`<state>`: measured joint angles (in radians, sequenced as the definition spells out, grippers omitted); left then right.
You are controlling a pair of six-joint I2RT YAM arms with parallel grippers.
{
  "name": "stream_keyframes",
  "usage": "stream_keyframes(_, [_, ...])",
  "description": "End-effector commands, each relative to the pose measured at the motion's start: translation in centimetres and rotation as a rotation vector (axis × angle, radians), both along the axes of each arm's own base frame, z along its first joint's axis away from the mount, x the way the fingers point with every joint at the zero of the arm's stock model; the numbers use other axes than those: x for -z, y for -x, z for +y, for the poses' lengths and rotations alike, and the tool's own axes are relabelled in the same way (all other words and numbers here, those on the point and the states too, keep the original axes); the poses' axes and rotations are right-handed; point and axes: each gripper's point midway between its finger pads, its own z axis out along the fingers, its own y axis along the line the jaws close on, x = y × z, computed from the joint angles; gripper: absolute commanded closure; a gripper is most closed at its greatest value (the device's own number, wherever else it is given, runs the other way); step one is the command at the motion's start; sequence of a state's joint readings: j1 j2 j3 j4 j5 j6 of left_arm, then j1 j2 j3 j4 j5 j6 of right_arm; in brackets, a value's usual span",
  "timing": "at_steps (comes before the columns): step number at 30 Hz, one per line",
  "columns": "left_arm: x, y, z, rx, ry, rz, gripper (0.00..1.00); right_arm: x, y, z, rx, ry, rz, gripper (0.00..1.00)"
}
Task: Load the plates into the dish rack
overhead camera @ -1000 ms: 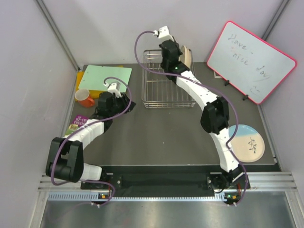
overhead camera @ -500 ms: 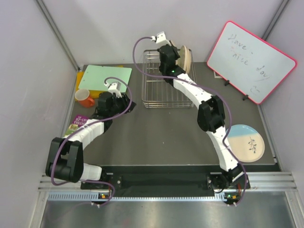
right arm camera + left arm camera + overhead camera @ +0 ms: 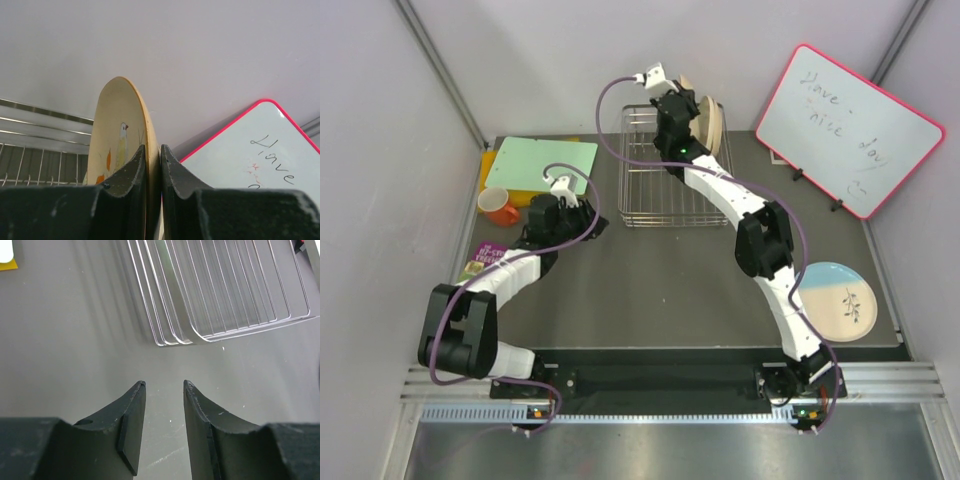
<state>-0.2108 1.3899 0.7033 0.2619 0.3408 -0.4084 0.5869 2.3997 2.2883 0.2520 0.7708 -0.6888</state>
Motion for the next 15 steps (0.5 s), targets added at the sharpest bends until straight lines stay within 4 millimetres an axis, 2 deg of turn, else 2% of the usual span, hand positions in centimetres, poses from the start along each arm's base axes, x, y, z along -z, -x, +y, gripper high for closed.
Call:
stream_keyframes(1, [-0.9,-0.4,-0.3,0.023,0.001,-0.043,0.58,-7.2,1.6,-0.6,-0.004,-0.111,-0.177,1.00])
stream_keyframes(5, [-0.7,-0.3,-0.1,0.019,-0.014,-0.041,0.58,-6.1,1.1,-0.1,-0.013,-0.111,-0.160,1.00])
stream_keyframes(15, [-0.3,0.3,0.3,0.017,-0.035,-0.021,0.57,-0.4,-1.2,-0.2,0.008,-0.113,-0.086,1.00])
